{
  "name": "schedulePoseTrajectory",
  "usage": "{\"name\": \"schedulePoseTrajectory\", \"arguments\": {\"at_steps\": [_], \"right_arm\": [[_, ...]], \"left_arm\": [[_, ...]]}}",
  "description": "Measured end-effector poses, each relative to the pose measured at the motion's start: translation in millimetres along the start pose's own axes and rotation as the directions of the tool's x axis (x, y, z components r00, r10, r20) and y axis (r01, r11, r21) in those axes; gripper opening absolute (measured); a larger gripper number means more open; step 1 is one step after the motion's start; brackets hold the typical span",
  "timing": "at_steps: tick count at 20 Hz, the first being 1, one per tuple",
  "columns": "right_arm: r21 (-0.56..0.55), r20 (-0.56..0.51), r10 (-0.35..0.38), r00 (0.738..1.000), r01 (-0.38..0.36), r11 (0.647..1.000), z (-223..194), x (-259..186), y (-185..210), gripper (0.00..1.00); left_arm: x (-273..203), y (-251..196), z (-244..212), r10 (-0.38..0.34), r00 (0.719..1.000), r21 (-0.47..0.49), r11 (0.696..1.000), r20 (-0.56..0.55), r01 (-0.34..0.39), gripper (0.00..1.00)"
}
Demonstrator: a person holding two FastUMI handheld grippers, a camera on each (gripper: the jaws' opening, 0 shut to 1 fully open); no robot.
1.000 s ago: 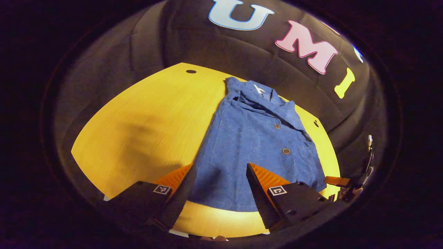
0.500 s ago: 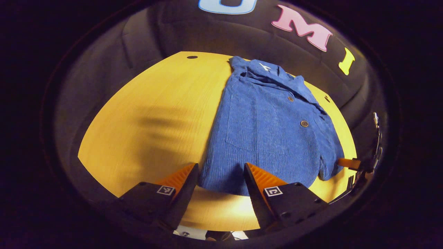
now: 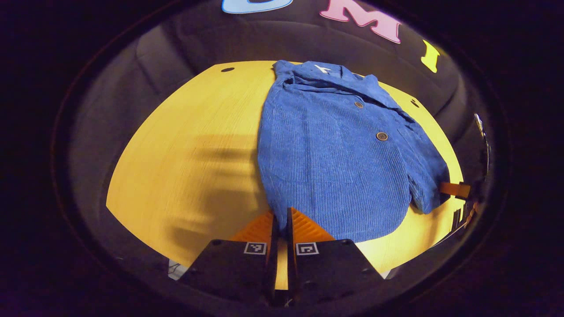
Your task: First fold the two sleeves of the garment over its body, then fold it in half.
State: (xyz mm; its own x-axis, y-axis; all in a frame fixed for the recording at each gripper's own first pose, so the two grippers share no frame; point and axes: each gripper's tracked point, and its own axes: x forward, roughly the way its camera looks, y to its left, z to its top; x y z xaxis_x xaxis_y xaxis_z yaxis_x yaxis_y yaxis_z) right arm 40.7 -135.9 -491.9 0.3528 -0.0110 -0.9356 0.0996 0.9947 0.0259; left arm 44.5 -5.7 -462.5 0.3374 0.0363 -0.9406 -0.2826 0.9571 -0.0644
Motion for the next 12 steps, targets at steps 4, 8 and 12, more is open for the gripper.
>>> {"name": "schedulePoseTrajectory", "arguments": {"at_steps": [4,8,12], "right_arm": [[0.012,-0.045,0.076,0.996,-0.076,0.997,1,0,2,0.05],[0.096,-0.019,0.140,0.990,-0.138,0.986,13,-14,10,0.05],[0.028,0.048,0.196,0.980,-0.197,0.980,41,-41,22,0.05]], "left_arm": [[-6,-12,-3,-0.083,0.996,-0.049,0.995,-0.017,0.082,0.01],[-14,-17,8,-0.112,0.994,-0.095,0.989,0.010,0.112,0.01],[-45,-23,30,-0.150,0.984,-0.116,0.980,0.094,0.161,0.01]]}}
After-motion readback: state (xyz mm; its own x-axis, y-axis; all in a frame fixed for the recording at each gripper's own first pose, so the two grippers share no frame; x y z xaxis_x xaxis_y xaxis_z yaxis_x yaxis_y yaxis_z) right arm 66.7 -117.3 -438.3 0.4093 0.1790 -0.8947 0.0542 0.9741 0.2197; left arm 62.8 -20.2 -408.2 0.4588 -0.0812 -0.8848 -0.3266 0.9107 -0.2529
